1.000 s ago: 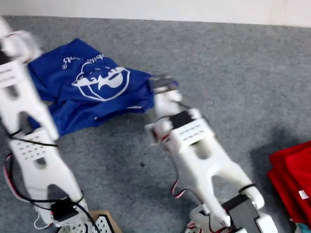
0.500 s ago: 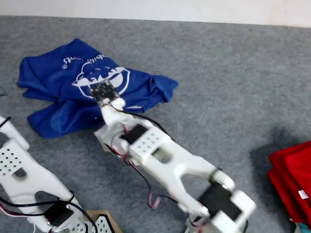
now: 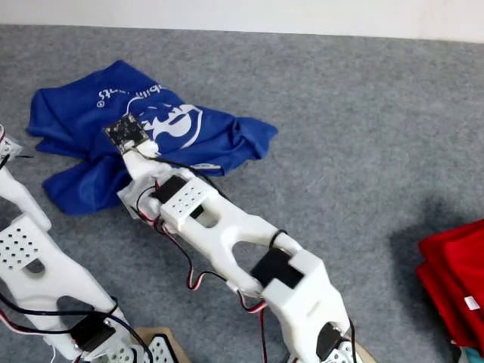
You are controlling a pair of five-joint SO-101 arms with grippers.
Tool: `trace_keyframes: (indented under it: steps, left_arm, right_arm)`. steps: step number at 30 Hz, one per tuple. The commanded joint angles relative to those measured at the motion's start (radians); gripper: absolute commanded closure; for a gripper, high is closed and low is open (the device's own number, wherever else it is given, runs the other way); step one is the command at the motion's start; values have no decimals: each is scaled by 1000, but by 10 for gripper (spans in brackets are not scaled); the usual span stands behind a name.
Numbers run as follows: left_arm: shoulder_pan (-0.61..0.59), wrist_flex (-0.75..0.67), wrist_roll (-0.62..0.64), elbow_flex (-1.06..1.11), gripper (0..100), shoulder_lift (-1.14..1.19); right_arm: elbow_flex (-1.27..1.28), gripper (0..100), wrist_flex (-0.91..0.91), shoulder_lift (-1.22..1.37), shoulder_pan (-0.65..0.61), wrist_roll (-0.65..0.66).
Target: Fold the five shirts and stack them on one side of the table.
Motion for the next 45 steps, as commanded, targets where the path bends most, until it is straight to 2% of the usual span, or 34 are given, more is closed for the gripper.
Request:
trace_keyframes:
  steps: [1,8,10,13,15,21,24,31,35,40,45]
  left_arm:
    - [22,-18,12,15,730,-58]
    - [16,-18,11,18,730,-58]
    - [16,-18,11,19,730,-58]
    - [21,-18,11,19,730,-53]
    - [28,-18,12,10,730,-27]
    - [51,-155,25,12,731,81]
    - [59,-230,95,10,732,125]
    - [113,-296,117,10,731,154]
    - [130,-296,117,10,731,148]
    - [127,-285,117,-48,732,151]
    - [117,-215,117,-130,731,150]
  right_arm:
    - [-73,800,-16,39,-7,25]
    - [-127,803,-8,136,-7,129]
    - [-139,847,36,136,-4,135]
    - [-139,991,74,128,22,135]
    - [-130,978,105,104,53,135]
    - [-79,992,265,19,147,135]
    - [13,992,282,-47,189,135]
    - [337,992,317,-424,300,138]
    - [530,992,335,-707,354,210]
    - [734,992,406,-1049,398,256]
    - [869,992,527,-1322,452,270]
